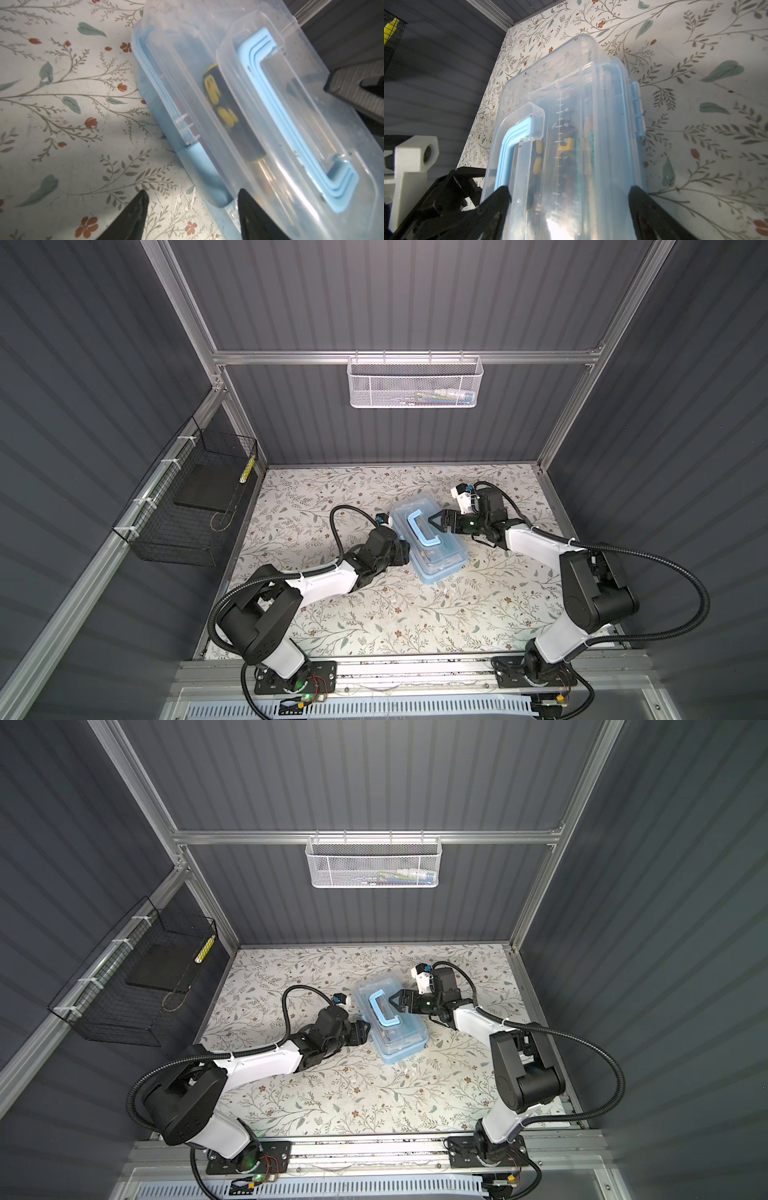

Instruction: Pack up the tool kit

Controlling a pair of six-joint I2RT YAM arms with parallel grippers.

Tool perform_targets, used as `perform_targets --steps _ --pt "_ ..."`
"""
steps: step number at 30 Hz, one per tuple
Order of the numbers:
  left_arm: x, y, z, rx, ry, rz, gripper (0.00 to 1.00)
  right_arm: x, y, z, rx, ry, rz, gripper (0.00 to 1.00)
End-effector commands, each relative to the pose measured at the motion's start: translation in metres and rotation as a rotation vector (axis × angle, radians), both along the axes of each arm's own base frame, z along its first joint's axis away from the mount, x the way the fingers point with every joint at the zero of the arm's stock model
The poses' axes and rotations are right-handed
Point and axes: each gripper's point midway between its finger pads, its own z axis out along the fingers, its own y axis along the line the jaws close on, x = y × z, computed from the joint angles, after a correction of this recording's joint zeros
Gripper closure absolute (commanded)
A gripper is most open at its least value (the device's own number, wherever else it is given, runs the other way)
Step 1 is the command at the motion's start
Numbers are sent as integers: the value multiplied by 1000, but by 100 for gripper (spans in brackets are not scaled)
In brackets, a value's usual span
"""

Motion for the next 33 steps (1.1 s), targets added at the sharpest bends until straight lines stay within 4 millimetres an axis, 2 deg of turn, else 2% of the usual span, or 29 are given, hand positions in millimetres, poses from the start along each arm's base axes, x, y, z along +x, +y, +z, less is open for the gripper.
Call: perform_targets --steps 1,14,20,23,28,30,33 --pt "4 13 -3 75 -5 44 31 -27 12 -31 -4 146 55 9" --pt "-9 46 -9 163 29 124 35 -26 11 -36 -26 151 53 9" --pt "-12 38 -4 122 23 84 35 -26 11 -32 -25 144 53 9" --pt "-14 23 1 69 1 8 27 -25 11 -32 -25 145 54 9" --pt "-15 6 -9 24 11 -58 22 -25 13 -30 -22 143 57 9" --pt "-13 1 -7 9 4 -67 23 -25 13 -30 -23 143 59 9" --pt "-10 2 4 -28 -34 -49 33 -26 13 -30 -23 144 60 9"
